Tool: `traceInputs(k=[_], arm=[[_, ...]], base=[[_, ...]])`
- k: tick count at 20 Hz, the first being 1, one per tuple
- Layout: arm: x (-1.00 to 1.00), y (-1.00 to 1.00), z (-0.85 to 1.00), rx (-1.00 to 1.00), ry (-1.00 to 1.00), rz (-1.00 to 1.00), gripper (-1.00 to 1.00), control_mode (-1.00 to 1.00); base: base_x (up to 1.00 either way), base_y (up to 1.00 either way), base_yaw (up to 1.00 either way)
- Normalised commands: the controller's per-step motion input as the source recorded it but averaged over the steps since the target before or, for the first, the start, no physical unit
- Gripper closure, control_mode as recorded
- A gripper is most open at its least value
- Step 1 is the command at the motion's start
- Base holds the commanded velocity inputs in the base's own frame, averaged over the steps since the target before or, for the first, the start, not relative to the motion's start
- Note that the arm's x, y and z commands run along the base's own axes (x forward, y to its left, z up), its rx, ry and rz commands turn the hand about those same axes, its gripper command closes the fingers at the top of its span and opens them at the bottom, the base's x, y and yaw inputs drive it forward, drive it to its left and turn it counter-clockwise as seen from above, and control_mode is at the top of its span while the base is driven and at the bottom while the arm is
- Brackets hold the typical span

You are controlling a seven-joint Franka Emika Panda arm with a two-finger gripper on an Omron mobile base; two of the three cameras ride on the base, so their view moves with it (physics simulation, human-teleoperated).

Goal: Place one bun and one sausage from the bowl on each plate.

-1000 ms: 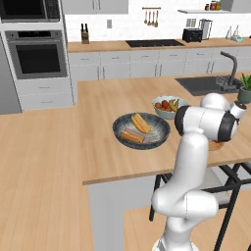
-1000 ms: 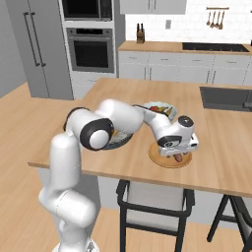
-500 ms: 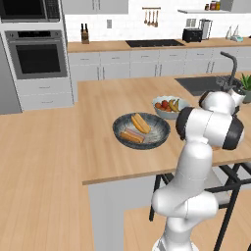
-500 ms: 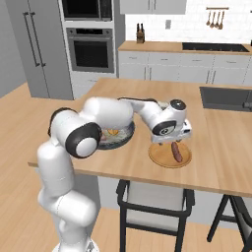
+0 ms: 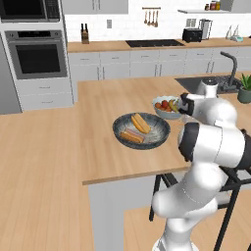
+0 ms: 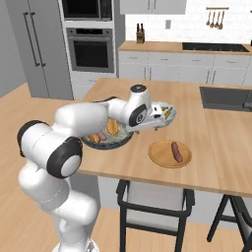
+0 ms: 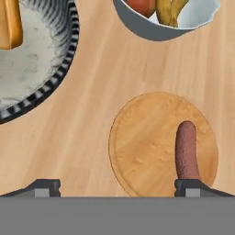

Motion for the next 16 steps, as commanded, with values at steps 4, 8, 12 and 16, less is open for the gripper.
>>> traceInputs(k=[4,8,12,16], arm=[[-0.03,1.00,0.40,-0.03,-0.03,-0.06,-1.00,-1.00],[0.00,0.98,0.44,0.00,-0.11,-0.06,-1.00,-1.00],[0.02,0.89,0.08,0.00,-0.01,0.00,-1.00,-1.00],[0.26,0.62,-0.17,0.01,-0.04,0.01,-1.00,-1.00]], base=[[0.00,0.00,0.00],[0.00,0.00,0.00],[0.00,0.00,0.00],[0.00,0.00,0.00]])
